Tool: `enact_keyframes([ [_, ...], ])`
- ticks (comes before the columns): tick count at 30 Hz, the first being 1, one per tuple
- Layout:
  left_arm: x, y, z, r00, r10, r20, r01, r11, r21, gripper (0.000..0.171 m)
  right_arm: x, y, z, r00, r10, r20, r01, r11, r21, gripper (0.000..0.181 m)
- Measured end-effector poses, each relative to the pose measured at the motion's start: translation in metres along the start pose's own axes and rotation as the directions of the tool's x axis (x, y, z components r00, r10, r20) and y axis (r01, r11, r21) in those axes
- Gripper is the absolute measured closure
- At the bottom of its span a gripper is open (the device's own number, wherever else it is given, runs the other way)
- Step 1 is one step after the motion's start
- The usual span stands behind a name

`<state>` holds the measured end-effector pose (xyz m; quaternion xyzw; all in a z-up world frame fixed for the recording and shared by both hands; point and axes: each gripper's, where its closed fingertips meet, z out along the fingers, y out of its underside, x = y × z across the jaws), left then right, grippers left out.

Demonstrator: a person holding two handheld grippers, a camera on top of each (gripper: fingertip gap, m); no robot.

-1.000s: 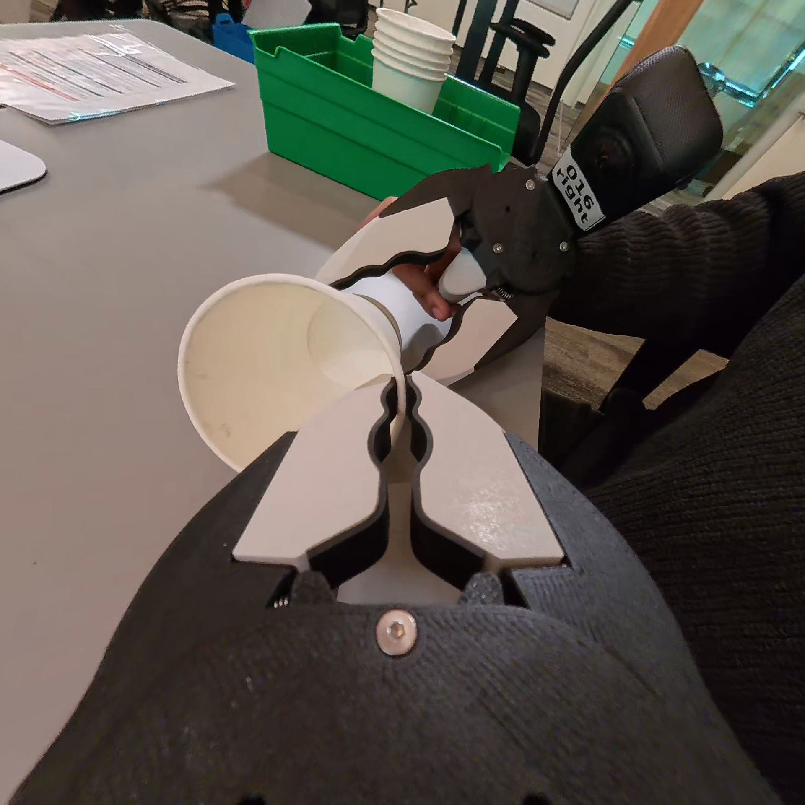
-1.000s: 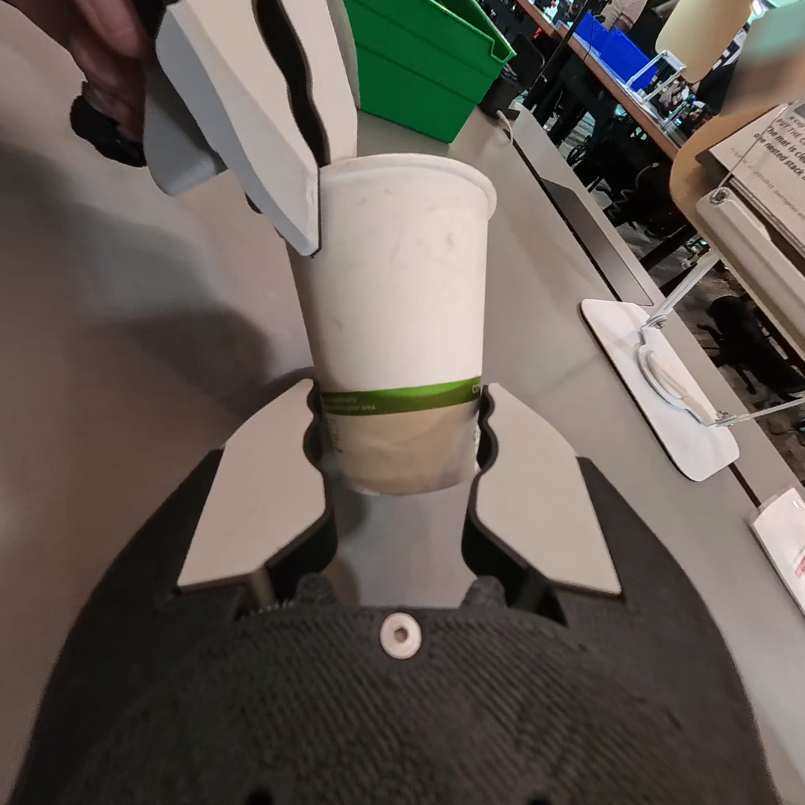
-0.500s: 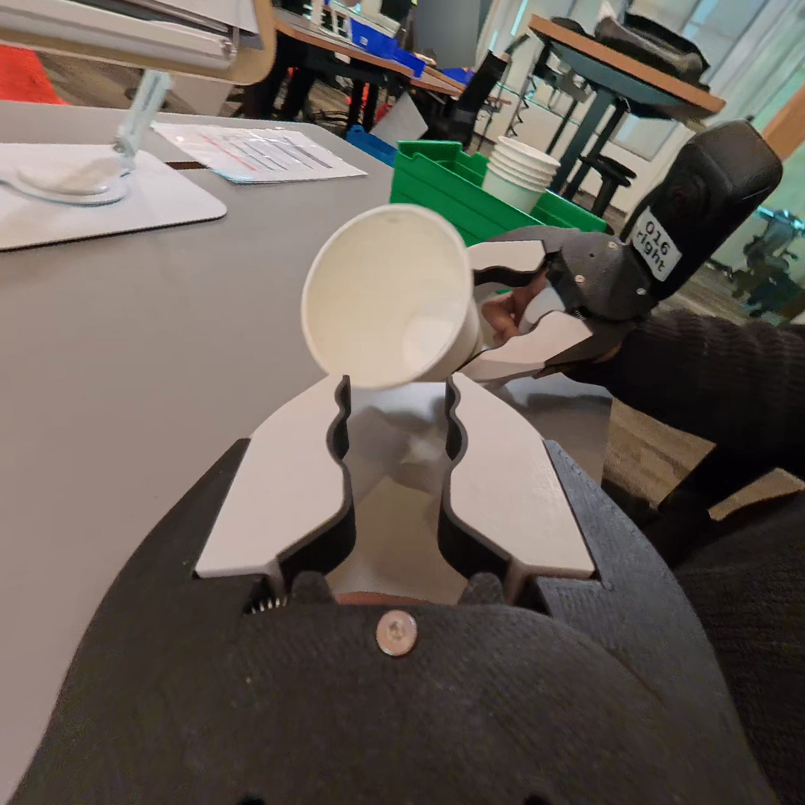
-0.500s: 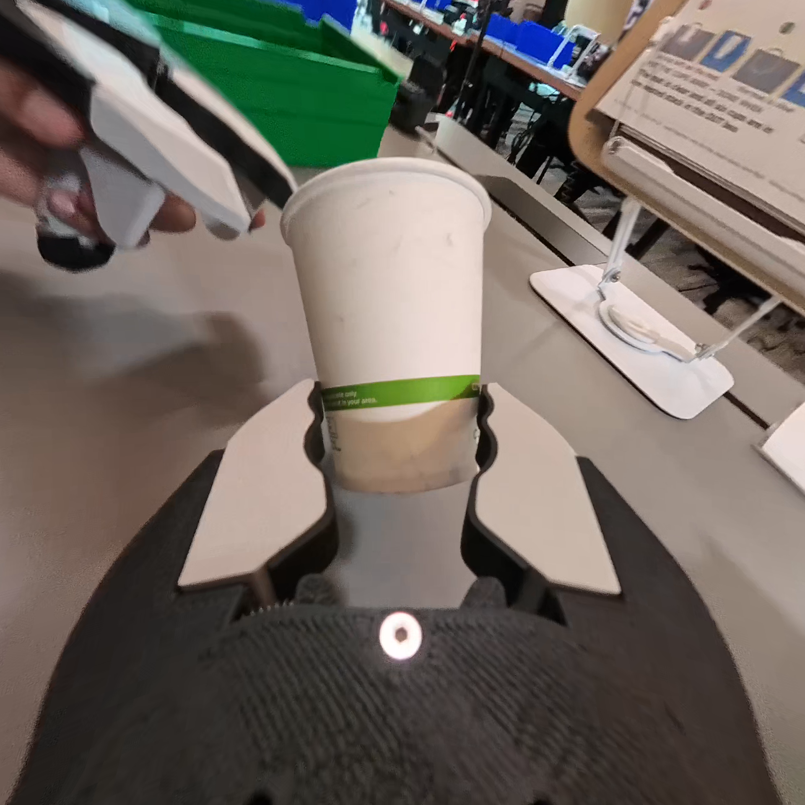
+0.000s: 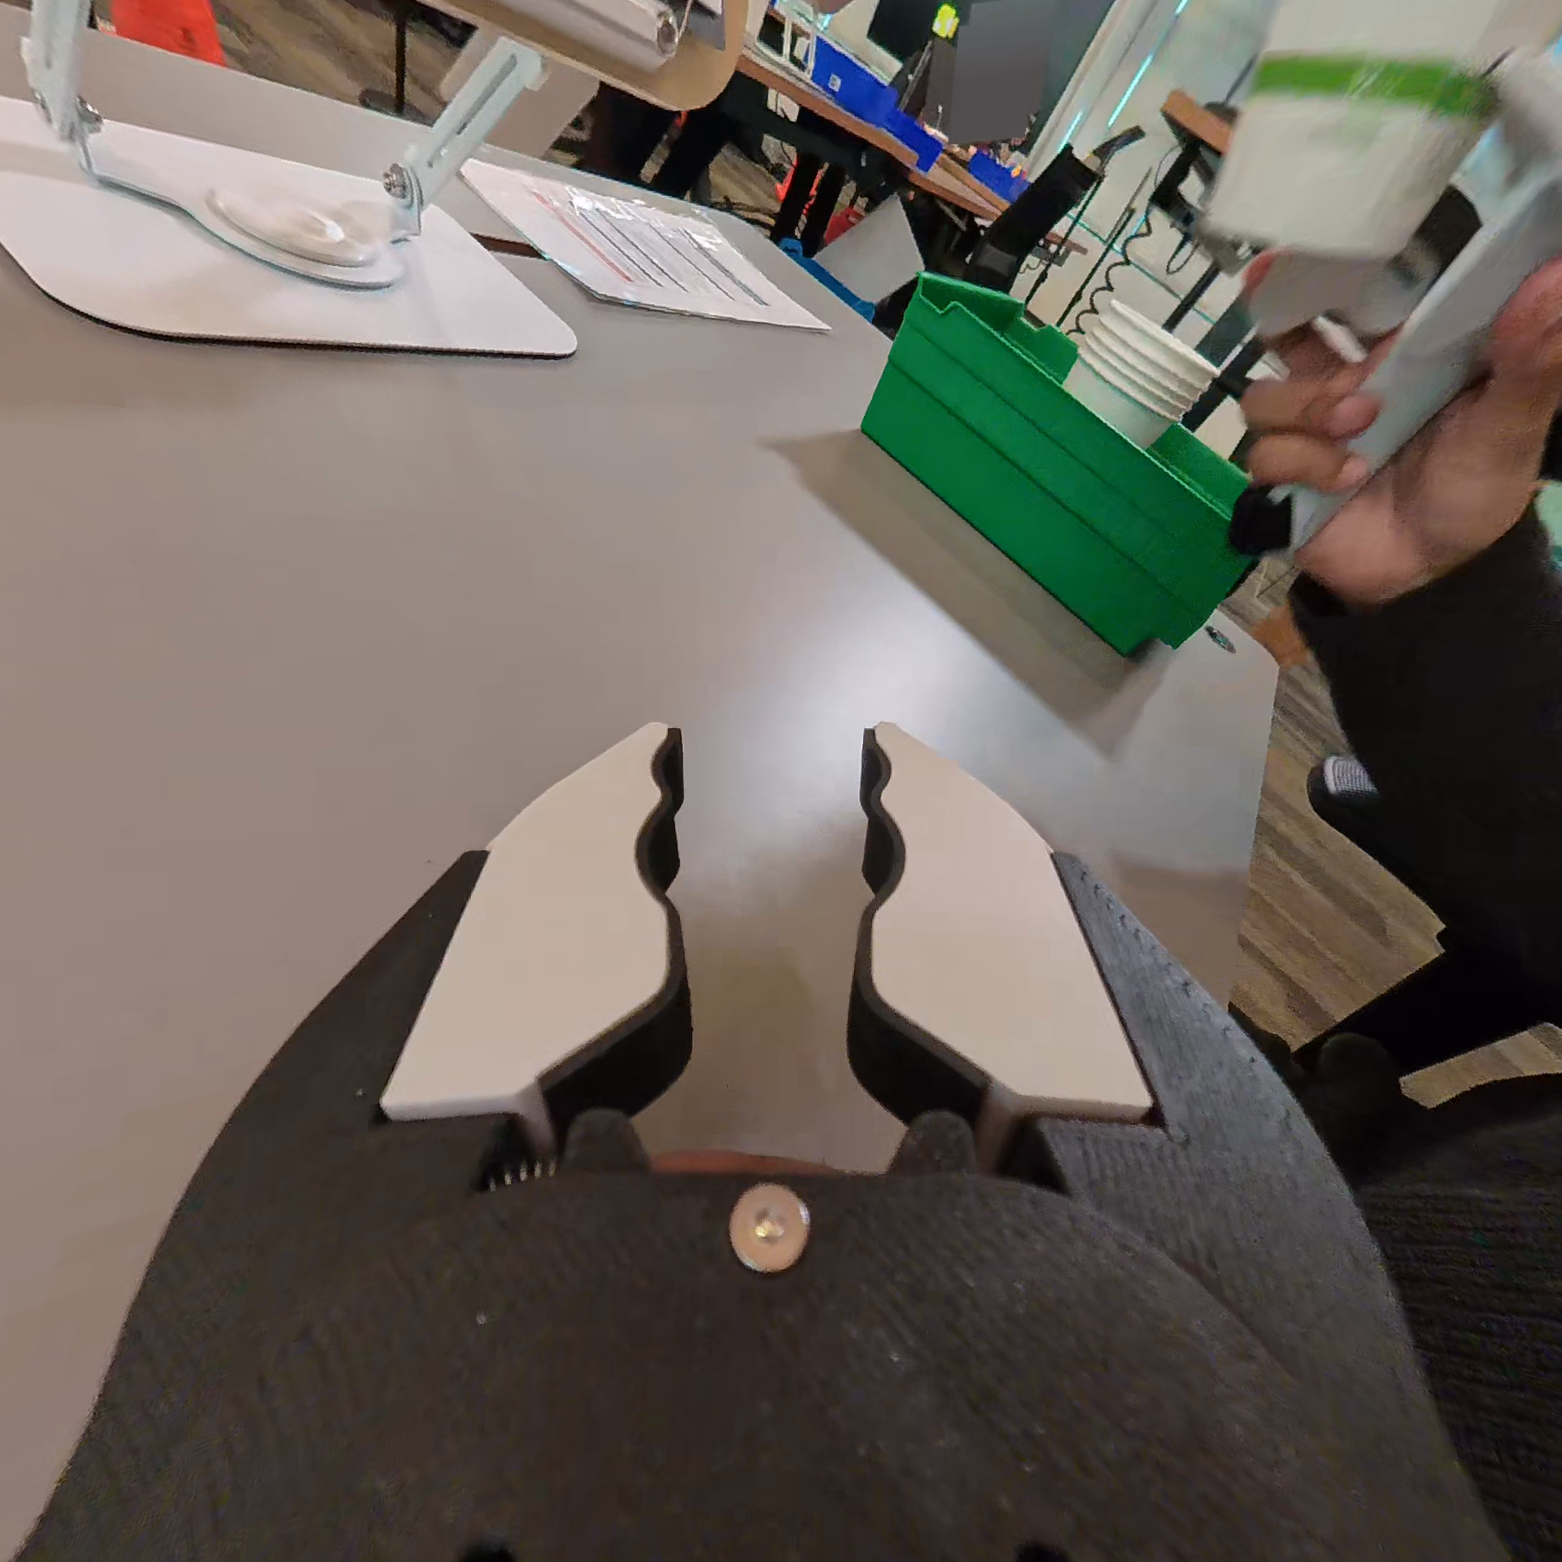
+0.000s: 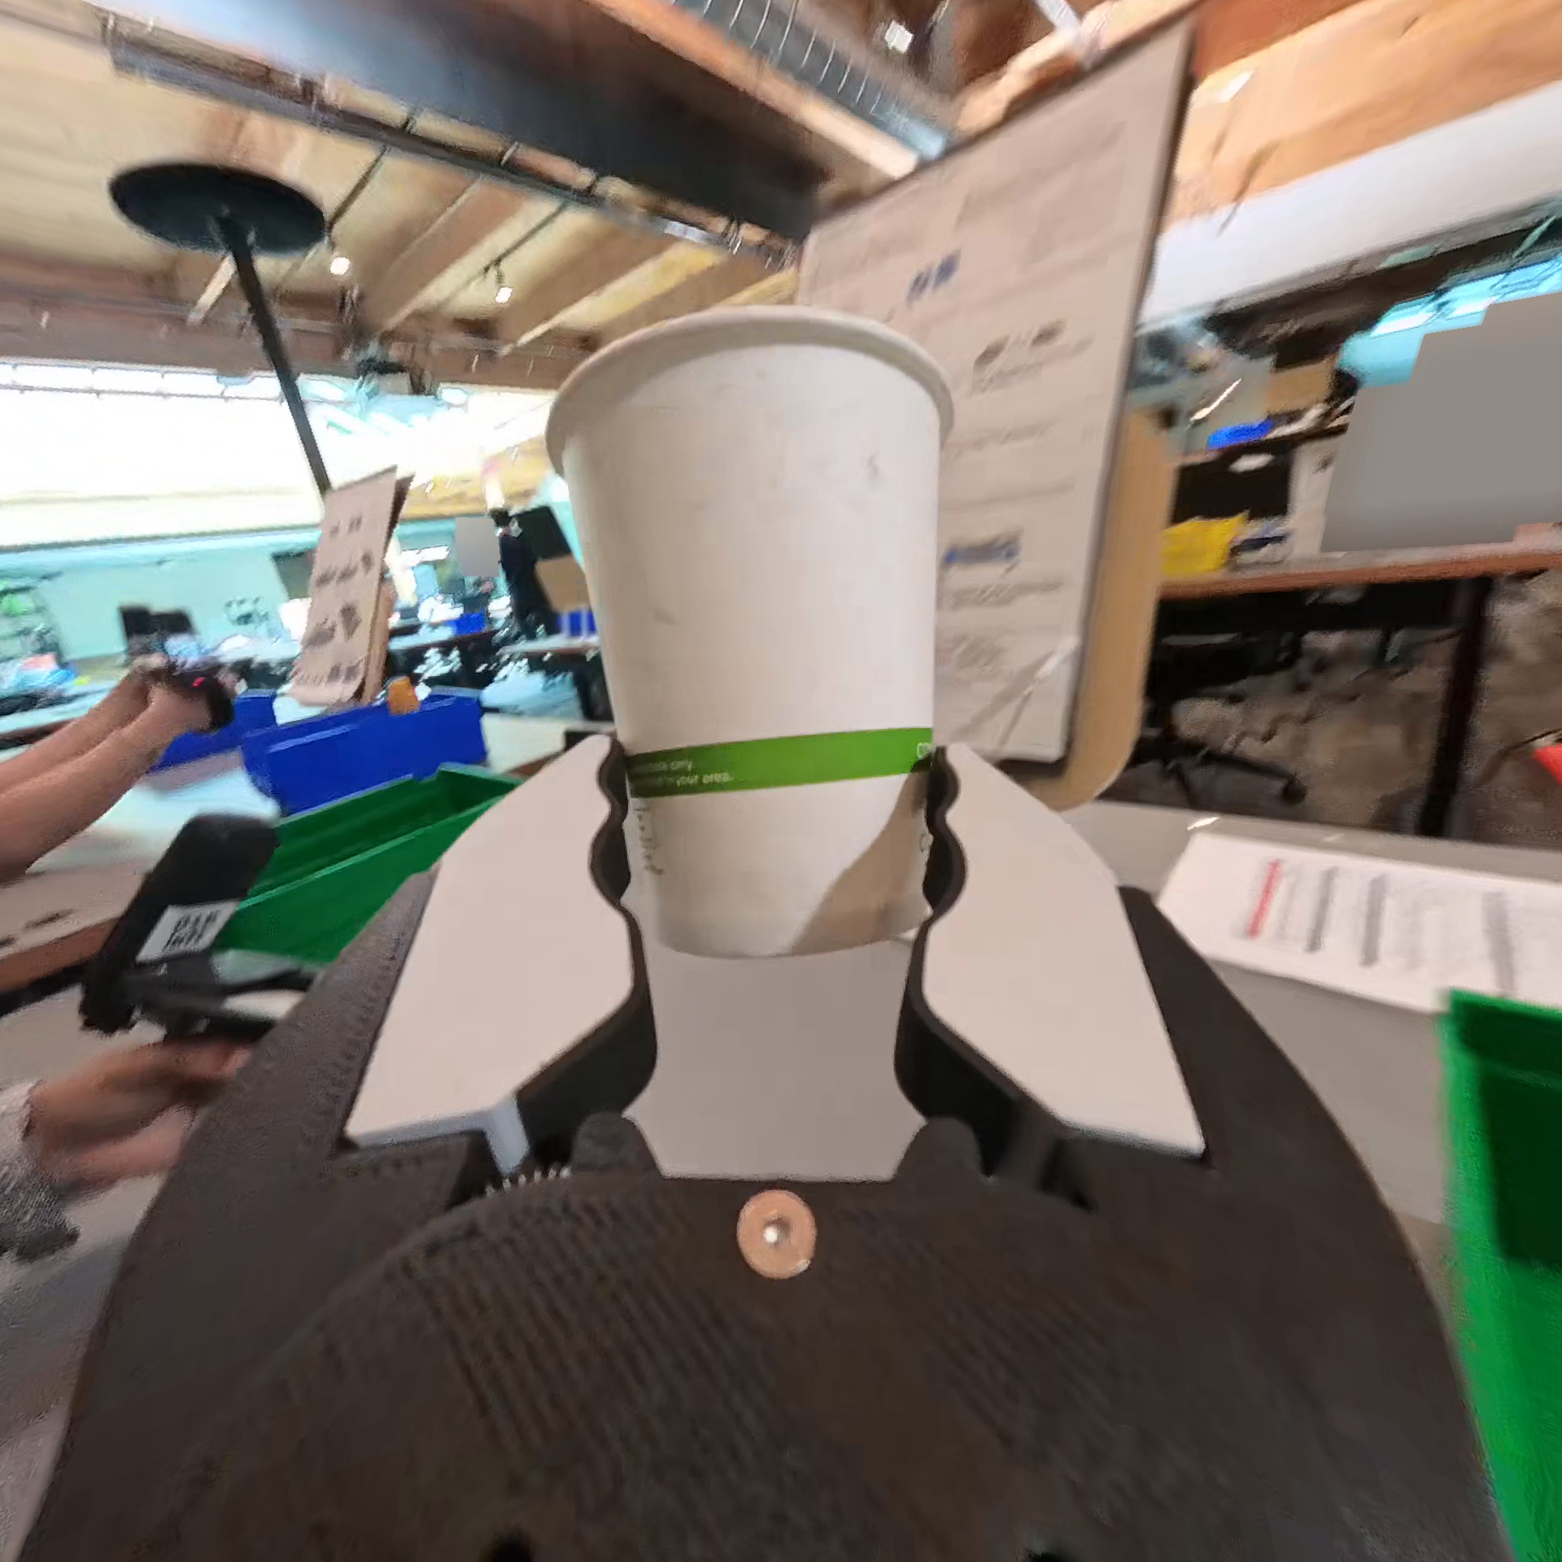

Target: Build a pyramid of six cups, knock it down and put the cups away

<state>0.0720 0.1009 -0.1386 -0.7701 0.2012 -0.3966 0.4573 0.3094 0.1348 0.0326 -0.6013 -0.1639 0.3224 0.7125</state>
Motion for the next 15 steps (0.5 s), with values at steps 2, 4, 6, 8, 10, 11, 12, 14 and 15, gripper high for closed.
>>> enact_keyframes([
  [2,-0.002,0.003,0.002,1.000,-0.004,0.005,0.004,1.000,-0.016,0.130,0.023,-0.035,-0.018,0.998,-0.026,-0.065,0.030,0.997,0.065,0.111],
  [4,-0.005,0.005,0.004,1.000,0.002,0.016,-0.002,1.000,-0.024,0.131,0.048,-0.067,-0.039,0.988,-0.059,-0.146,0.078,0.989,0.125,0.111],
  [6,-0.006,0.006,0.004,1.000,0.002,0.027,-0.001,1.000,-0.028,0.132,0.075,-0.094,-0.065,0.968,-0.084,-0.236,0.126,0.977,0.170,0.111],
  [8,-0.009,0.007,0.004,0.999,-0.005,0.042,0.007,0.999,-0.035,0.133,0.102,-0.112,-0.091,0.941,-0.094,-0.326,0.164,0.967,0.194,0.111],
  [10,-0.010,0.008,0.005,0.999,-0.010,0.047,0.012,0.999,-0.036,0.134,0.131,-0.117,-0.116,0.903,-0.112,-0.414,0.200,0.964,0.176,0.111],
  [11,-0.010,0.008,0.005,0.999,-0.013,0.047,0.014,0.999,-0.033,0.134,0.145,-0.114,-0.125,0.882,-0.125,-0.455,0.213,0.966,0.148,0.111],
  [12,-0.010,0.008,0.005,0.999,-0.016,0.044,0.018,0.999,-0.031,0.134,0.159,-0.107,-0.134,0.862,-0.137,-0.489,0.218,0.969,0.114,0.112],
  [14,-0.010,0.009,0.007,0.999,-0.027,0.038,0.029,0.999,-0.037,0.134,0.181,-0.090,-0.145,0.840,-0.127,-0.528,0.192,0.979,0.070,0.111],
  [15,-0.010,0.010,0.008,0.999,-0.029,0.039,0.031,0.999,-0.043,0.134,0.188,-0.081,-0.147,0.843,-0.100,-0.529,0.160,0.985,0.069,0.112],
])
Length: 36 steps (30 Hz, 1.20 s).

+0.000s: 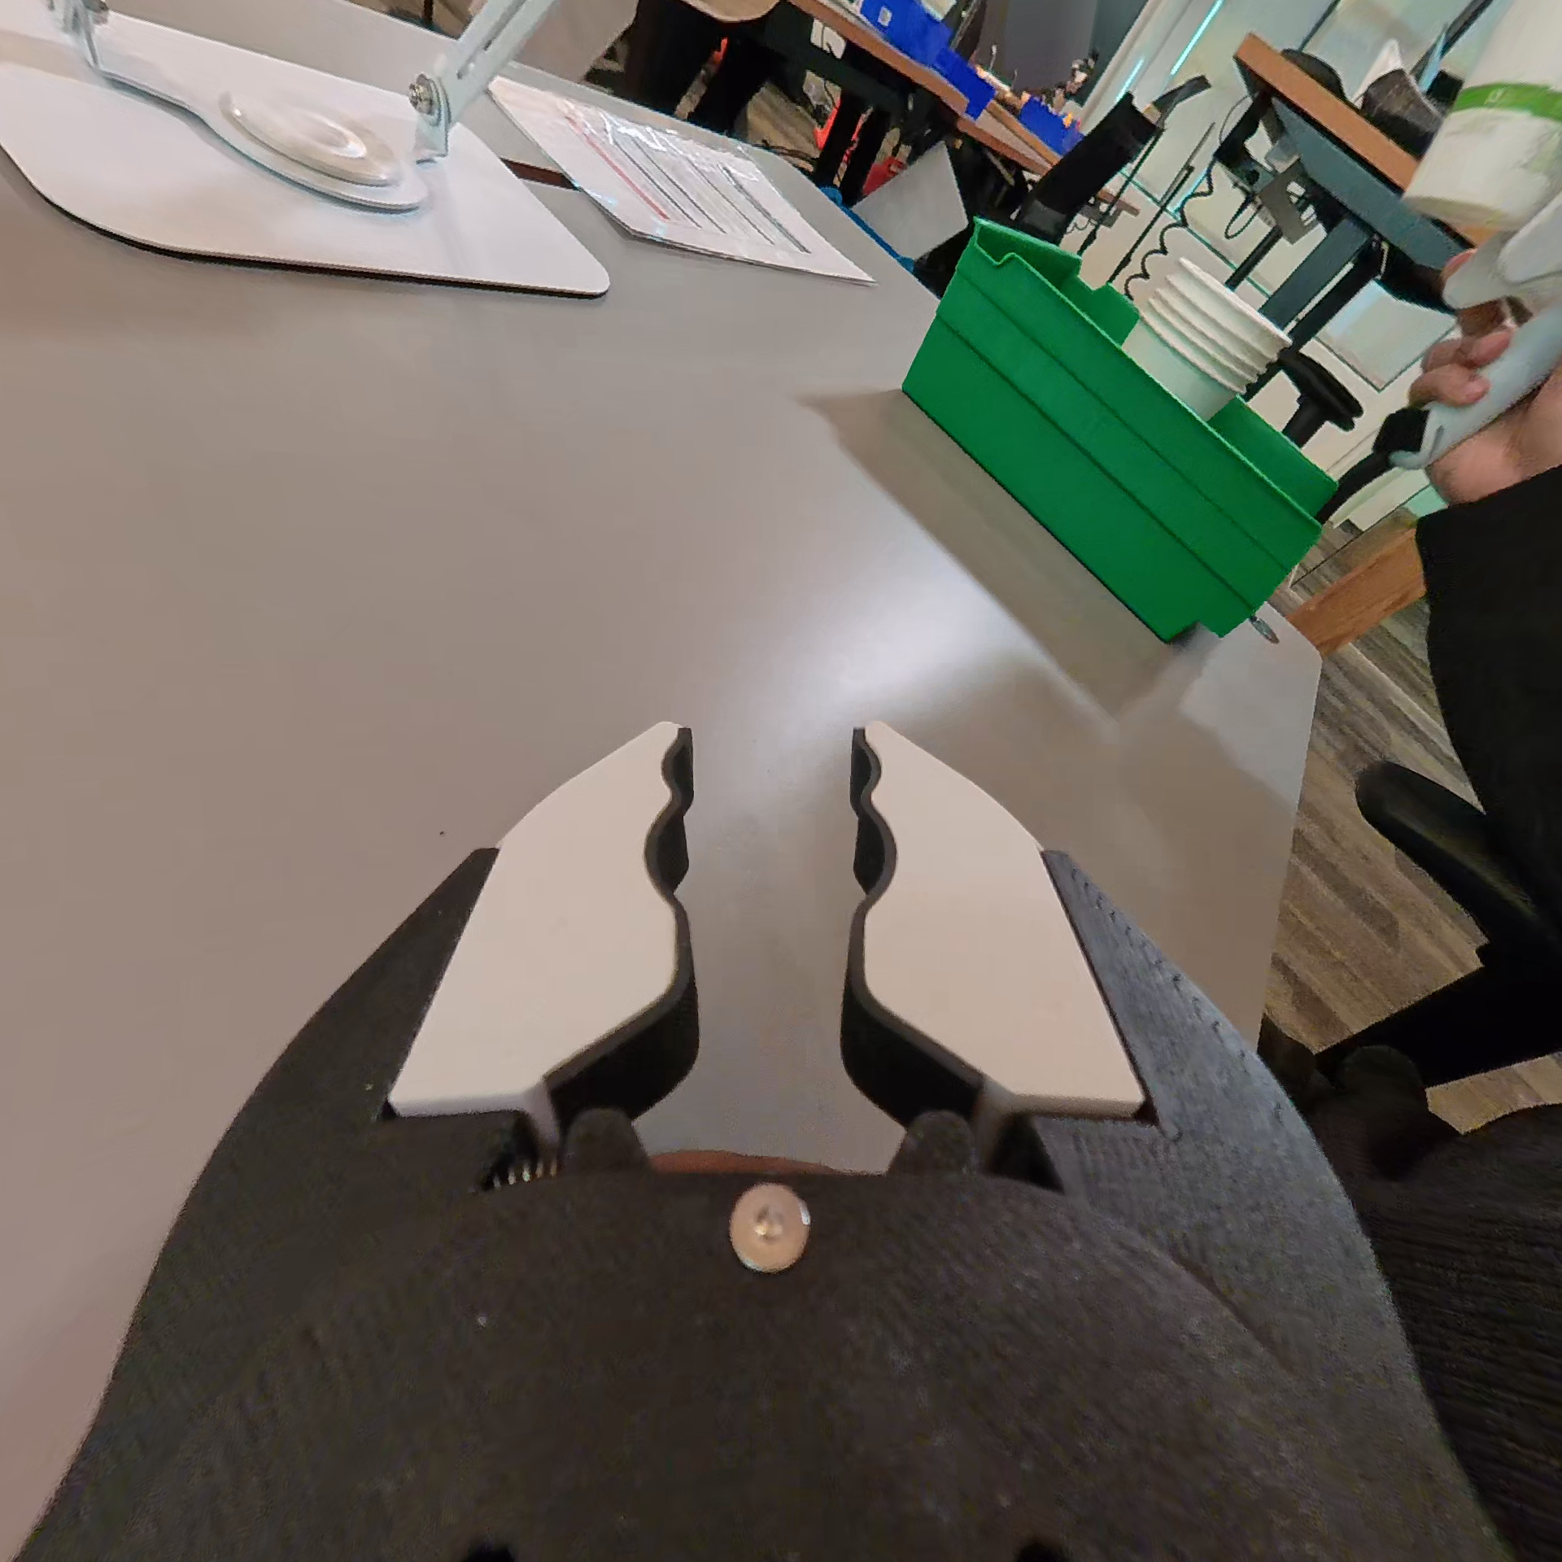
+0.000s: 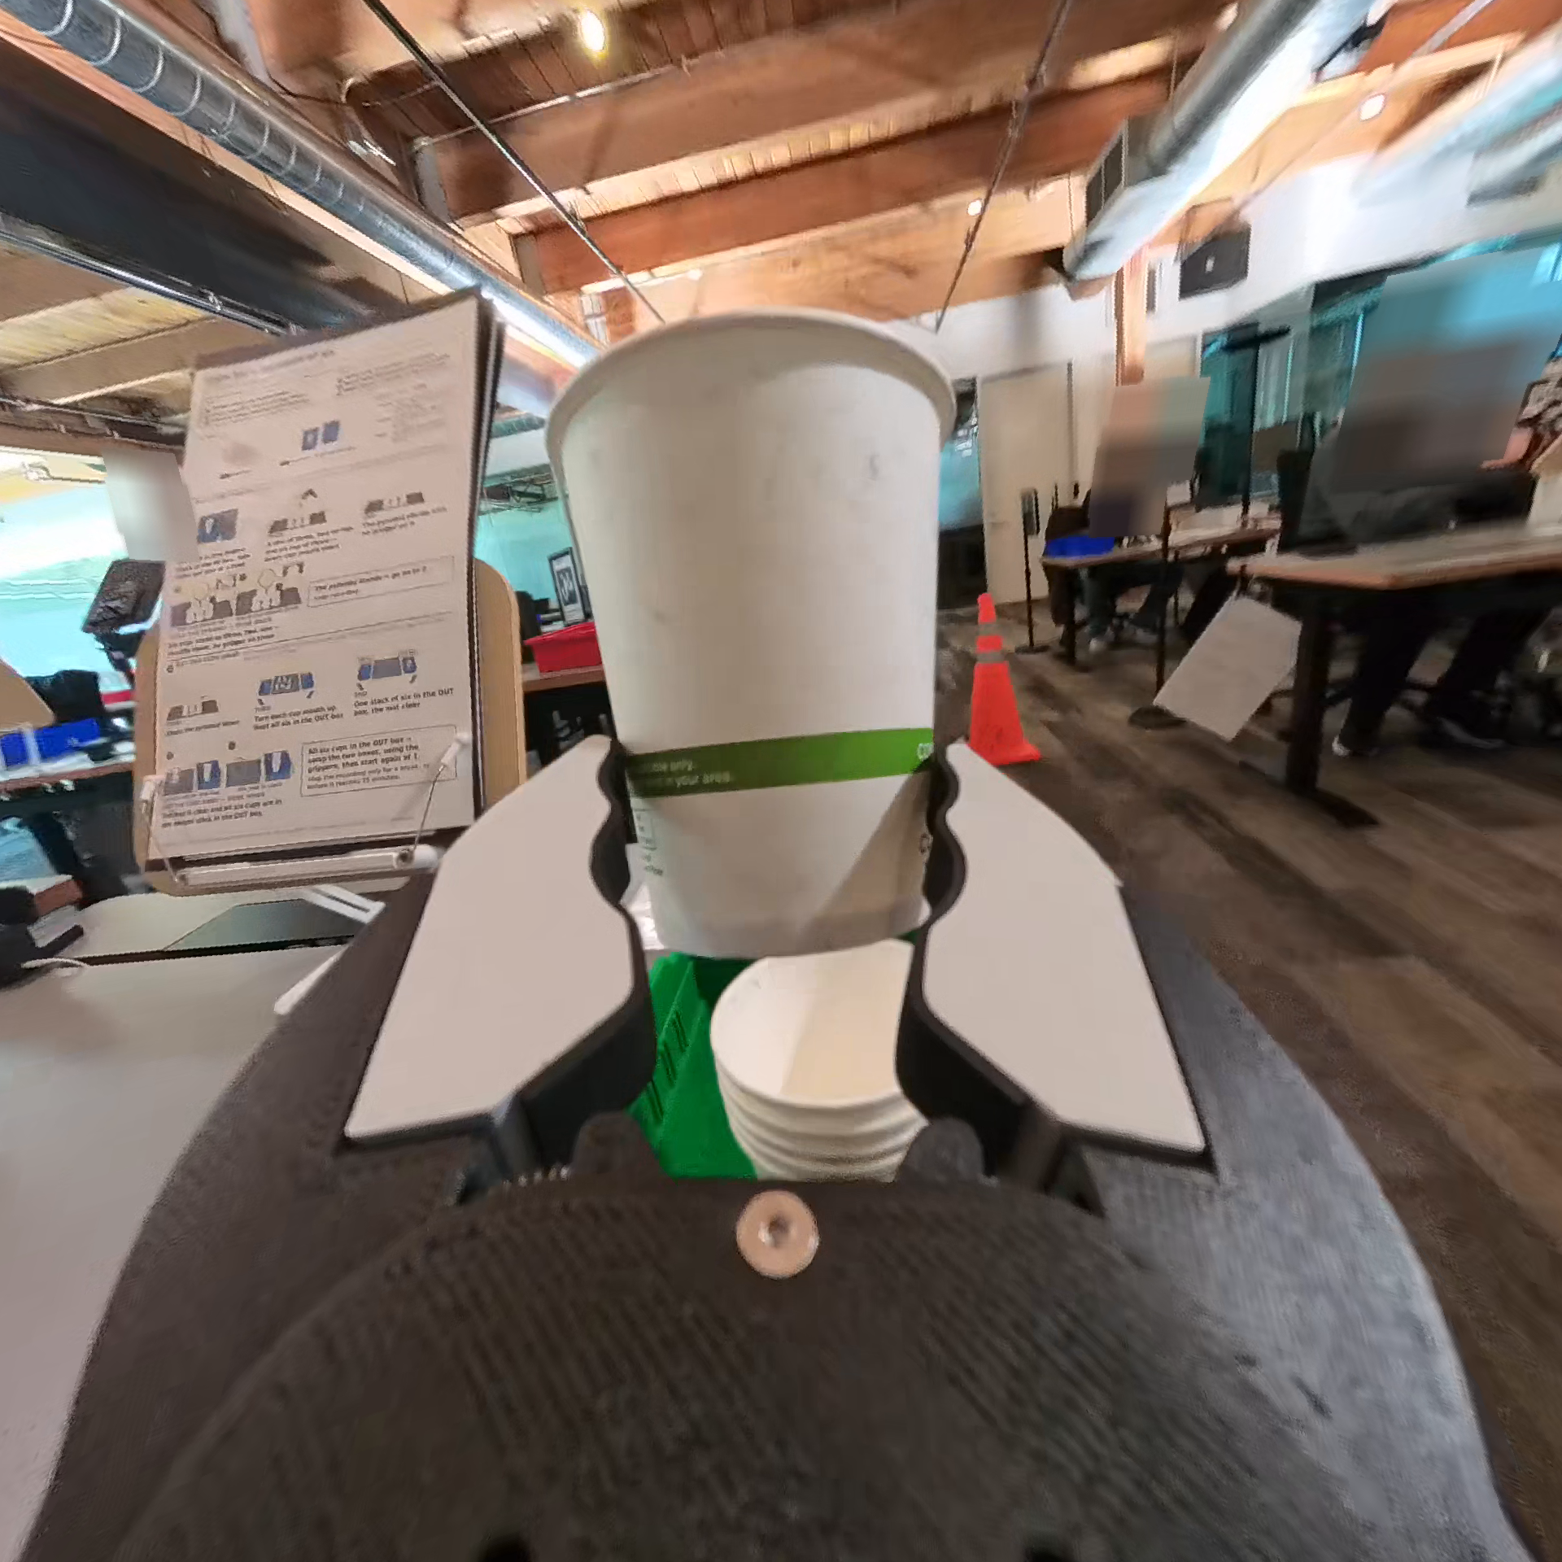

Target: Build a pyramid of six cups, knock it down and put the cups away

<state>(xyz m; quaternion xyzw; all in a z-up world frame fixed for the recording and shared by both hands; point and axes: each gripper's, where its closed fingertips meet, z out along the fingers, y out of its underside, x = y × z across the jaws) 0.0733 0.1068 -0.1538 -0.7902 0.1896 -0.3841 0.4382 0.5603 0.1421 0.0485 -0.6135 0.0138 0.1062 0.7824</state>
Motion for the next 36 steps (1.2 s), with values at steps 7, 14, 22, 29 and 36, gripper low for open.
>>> enact_keyframes([
  [7,0.001,0.004,0.005,1.000,0.023,0.008,-0.023,0.999,-0.032,0.135,0.014,0.054,0.012,0.998,0.051,-0.022,-0.053,0.994,-0.098,0.111],
  [14,-0.001,0.003,0.002,1.000,-0.004,0.003,0.004,1.000,-0.018,0.136,0.021,0.058,0.014,0.999,0.029,-0.040,-0.032,0.996,-0.086,0.111],
  [22,0.000,0.003,0.002,1.000,0.001,0.005,-0.001,1.000,-0.017,0.137,0.021,0.061,0.020,0.999,0.027,-0.024,-0.029,0.997,-0.068,0.111],
  [29,0.000,0.005,-0.006,1.000,0.005,0.016,-0.005,1.000,-0.004,0.137,0.016,0.066,0.029,1.000,0.024,-0.002,-0.025,0.997,-0.069,0.111],
  [36,-0.004,0.006,-0.015,0.999,0.003,0.040,-0.004,1.000,0.010,0.137,0.012,0.073,0.035,1.000,-0.003,0.003,0.003,0.996,-0.084,0.111],
])
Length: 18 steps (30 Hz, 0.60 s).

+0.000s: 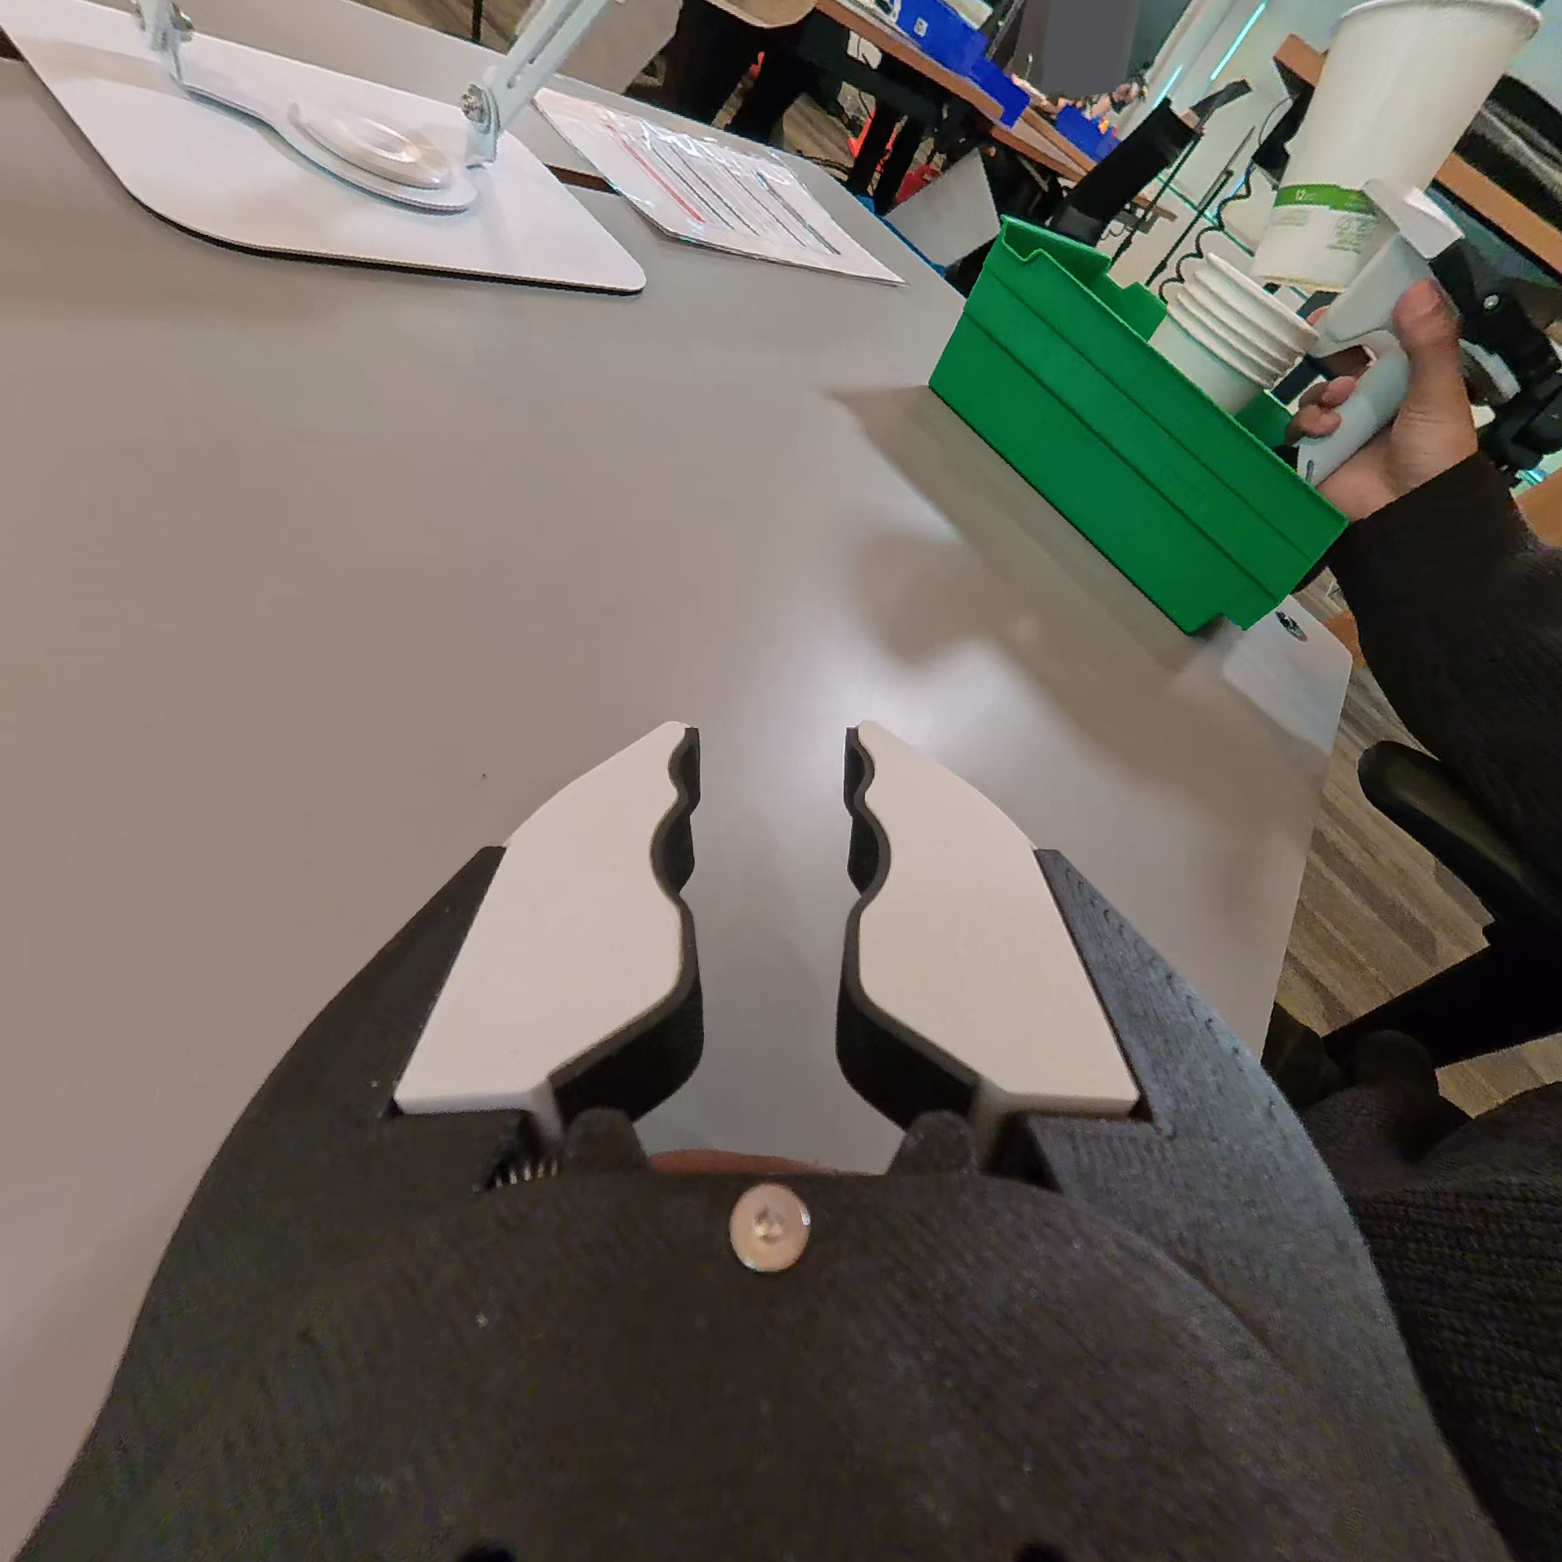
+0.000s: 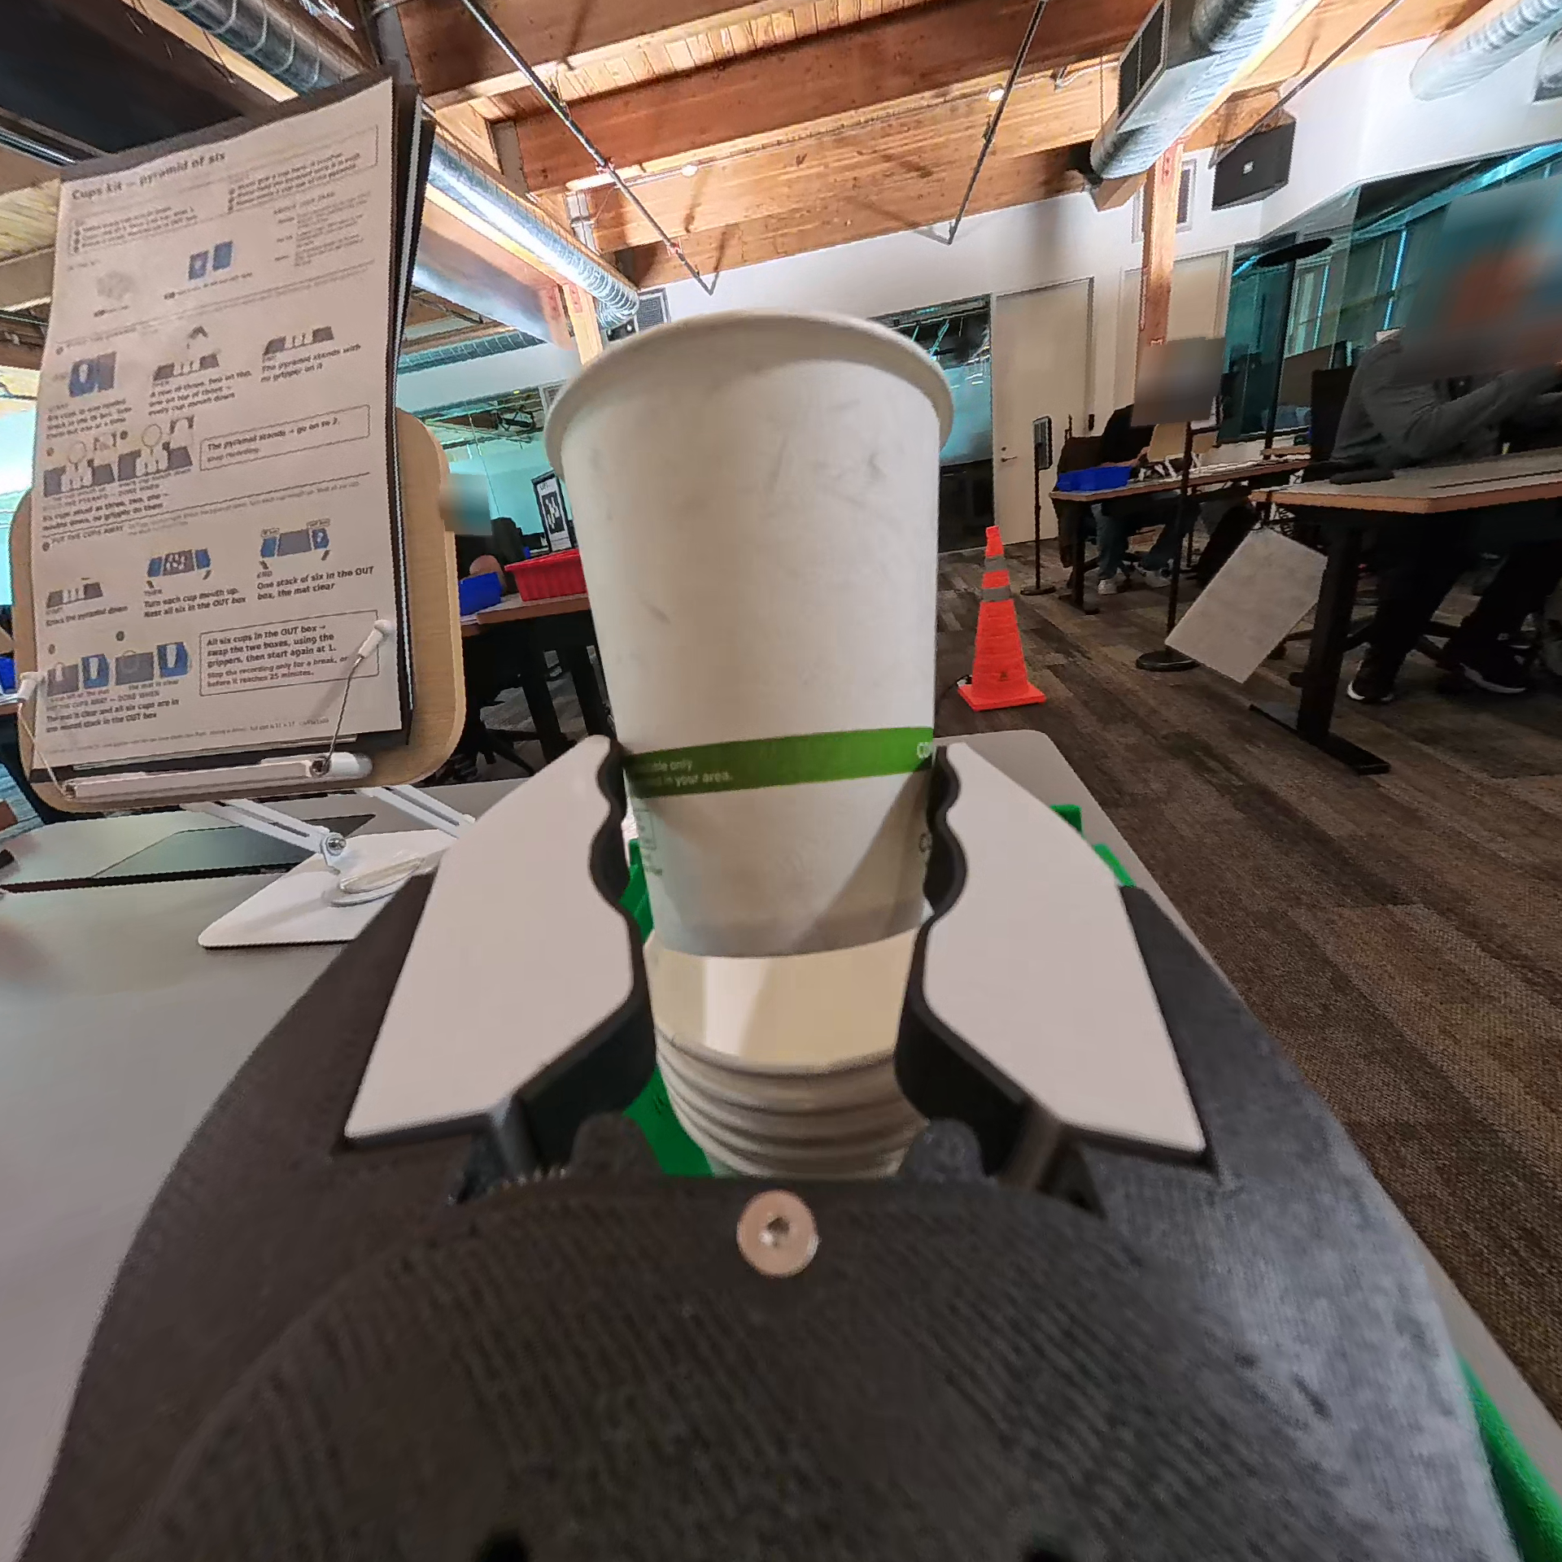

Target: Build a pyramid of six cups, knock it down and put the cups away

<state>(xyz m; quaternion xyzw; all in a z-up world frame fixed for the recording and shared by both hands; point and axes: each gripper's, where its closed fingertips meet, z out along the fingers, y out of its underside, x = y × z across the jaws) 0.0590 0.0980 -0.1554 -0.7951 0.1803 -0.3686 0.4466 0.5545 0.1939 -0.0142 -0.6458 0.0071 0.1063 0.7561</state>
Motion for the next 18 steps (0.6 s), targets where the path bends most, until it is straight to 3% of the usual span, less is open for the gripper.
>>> enact_keyframes([
  [18,-0.0005,0.0017,-0.0009,1.000,-0.002,0.000,0.002,1.000,-0.011,0.137,-0.0018,0.0046,-0.0003,0.999,-0.036,-0.003,0.036,0.999,-0.011,0.111],
])
